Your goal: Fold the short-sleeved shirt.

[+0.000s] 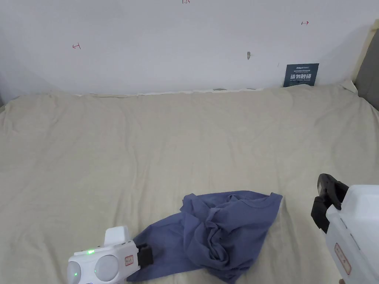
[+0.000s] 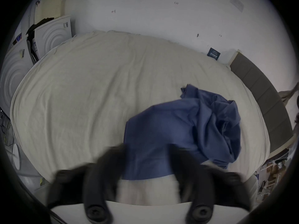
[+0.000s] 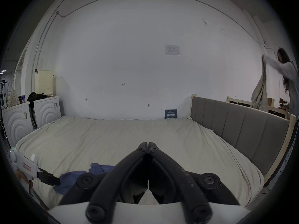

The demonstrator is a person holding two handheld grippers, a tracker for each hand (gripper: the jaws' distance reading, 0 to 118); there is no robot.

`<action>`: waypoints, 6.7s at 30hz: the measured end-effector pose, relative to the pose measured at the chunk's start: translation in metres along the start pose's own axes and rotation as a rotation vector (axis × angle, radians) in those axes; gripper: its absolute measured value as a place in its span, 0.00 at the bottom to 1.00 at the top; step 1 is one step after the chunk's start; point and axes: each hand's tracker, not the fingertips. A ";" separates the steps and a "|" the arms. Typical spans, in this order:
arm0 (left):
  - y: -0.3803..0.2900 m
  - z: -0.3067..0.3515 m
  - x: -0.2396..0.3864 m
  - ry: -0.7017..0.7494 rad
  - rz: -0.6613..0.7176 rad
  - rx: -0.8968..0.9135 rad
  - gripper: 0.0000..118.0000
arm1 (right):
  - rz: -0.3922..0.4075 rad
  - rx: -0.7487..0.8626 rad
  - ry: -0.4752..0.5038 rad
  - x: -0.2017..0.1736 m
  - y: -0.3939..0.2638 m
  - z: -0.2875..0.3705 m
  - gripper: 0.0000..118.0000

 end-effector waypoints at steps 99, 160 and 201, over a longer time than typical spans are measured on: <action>0.291 -0.037 -0.044 0.247 -0.057 0.403 0.02 | 0.115 -0.272 -0.024 0.027 0.062 -0.310 0.04; 0.078 0.109 0.016 0.064 -0.207 0.655 0.00 | 0.065 0.027 -0.114 0.002 0.018 -0.012 0.01; 0.232 -0.160 -0.002 0.087 -0.341 0.073 0.09 | -0.082 -0.562 -0.048 0.042 -0.060 -0.297 0.75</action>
